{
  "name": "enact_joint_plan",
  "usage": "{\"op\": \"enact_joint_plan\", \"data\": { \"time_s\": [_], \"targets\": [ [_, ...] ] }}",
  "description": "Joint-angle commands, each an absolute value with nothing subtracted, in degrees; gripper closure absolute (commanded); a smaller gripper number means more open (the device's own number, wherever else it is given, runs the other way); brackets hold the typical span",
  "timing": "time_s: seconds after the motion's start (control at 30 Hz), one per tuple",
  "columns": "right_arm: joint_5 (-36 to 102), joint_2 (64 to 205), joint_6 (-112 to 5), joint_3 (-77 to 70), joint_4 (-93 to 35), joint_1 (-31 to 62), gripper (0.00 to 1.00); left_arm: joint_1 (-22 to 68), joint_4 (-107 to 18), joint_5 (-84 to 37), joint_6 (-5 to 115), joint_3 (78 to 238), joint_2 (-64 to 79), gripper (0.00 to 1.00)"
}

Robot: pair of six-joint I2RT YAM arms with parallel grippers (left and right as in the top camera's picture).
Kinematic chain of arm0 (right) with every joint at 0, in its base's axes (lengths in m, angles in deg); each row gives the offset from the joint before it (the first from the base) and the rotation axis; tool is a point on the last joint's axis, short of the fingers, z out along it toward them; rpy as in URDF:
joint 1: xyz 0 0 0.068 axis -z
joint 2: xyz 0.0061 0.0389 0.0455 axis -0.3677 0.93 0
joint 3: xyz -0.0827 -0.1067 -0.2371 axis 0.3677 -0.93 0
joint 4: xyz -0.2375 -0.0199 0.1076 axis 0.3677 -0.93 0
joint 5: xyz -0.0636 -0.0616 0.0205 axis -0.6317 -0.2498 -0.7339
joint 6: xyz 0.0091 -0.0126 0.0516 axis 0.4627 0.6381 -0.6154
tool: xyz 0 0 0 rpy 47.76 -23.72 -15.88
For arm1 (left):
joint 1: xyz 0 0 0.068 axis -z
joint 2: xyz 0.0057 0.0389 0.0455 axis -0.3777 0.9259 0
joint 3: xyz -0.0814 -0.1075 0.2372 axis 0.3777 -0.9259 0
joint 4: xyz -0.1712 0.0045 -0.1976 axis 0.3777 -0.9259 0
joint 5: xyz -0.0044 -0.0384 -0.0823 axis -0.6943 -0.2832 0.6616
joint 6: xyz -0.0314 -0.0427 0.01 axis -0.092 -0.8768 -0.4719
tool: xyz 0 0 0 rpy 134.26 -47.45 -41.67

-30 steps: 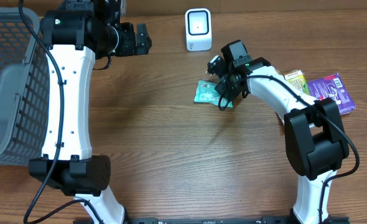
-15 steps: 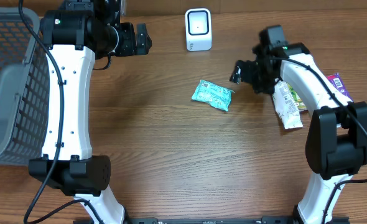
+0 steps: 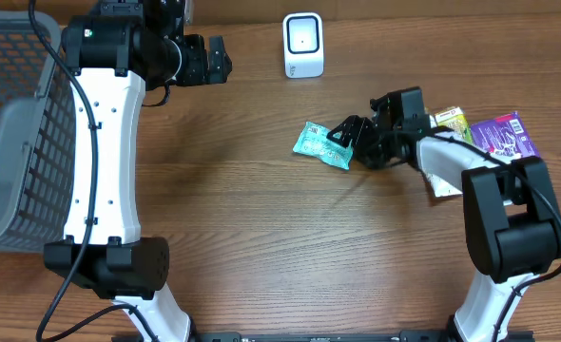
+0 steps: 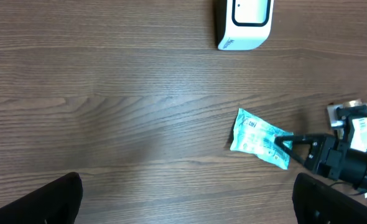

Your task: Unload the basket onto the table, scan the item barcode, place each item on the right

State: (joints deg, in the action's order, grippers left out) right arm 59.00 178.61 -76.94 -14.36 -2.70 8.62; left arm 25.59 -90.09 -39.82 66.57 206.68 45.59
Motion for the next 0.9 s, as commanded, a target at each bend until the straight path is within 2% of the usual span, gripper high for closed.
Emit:
{"op": "enact_joint_plan", "data": {
  "time_s": [0.0, 0.07, 0.1, 0.17, 0.23, 0.3, 0.33, 0.47, 0.6, 0.67, 0.8, 0.87],
  "targets": [
    [55.7, 180.0, -83.0, -20.3, 0.7, 7.0, 0.33, 26.0, -90.0, -39.6, 67.4, 207.4, 45.4, 0.00],
    [55.1, 180.0, -83.0, -20.6, 1.4, 6.9, 0.41, 26.0, -90.0, -39.5, 67.4, 207.4, 45.4, 0.00],
    [54.8, 180.0, -83.0, -20.6, 1.3, 6.9, 0.52, 26.0, -90.0, -39.5, 67.4, 207.4, 45.4, 0.00],
    [54.0, 180.0, -82.9, -20.6, 1.4, 6.9, 0.67, 26.0, -90.0, -39.5, 67.4, 207.4, 45.4, 0.00],
    [54.1, 180.0, -82.9, -20.6, 1.6, 6.9, 0.73, 26.0, -90.0, -39.6, 67.4, 207.4, 45.4, 0.00],
    [54.8, 180.0, -82.9, -20.6, 2.0, 6.8, 0.91, 26.0, -90.0, -39.5, 67.4, 207.4, 45.4, 0.00],
    [55.9, 180.0, -82.5, -20.5, 2.1, 6.9, 0.96, 26.0, -90.0, -39.5, 67.4, 207.4, 45.4, 0.00],
    [61.2, 178.5, -75.8, -18.9, 1.7, 7.8, 0.96, 26.0, -90.0, -39.6, 67.4, 207.4, 45.4, 0.00],
    [64.0, 171.7, -65.8, -16.3, -5.7, 9.1, 0.96, 26.0, -90.0, -39.5, 67.4, 207.4, 45.4, 0.00],
    [67.9, 166.3, -56.9, -12.9, -13.8, 9.9, 0.96, 26.0, -90.0, -39.5, 67.4, 207.4, 45.4, 0.00],
    [67.4, 159.2, -45.7, -6.5, -28.1, 10.4, 0.96, 26.0, -90.0, -39.5, 67.4, 207.4, 45.4, 0.00],
    [67.1, 155.1, -36.2, -1.4, -38.4, 10.4, 0.96, 26.0, -90.0, -39.5, 67.4, 207.4, 45.4, 0.00]
  ]
}}
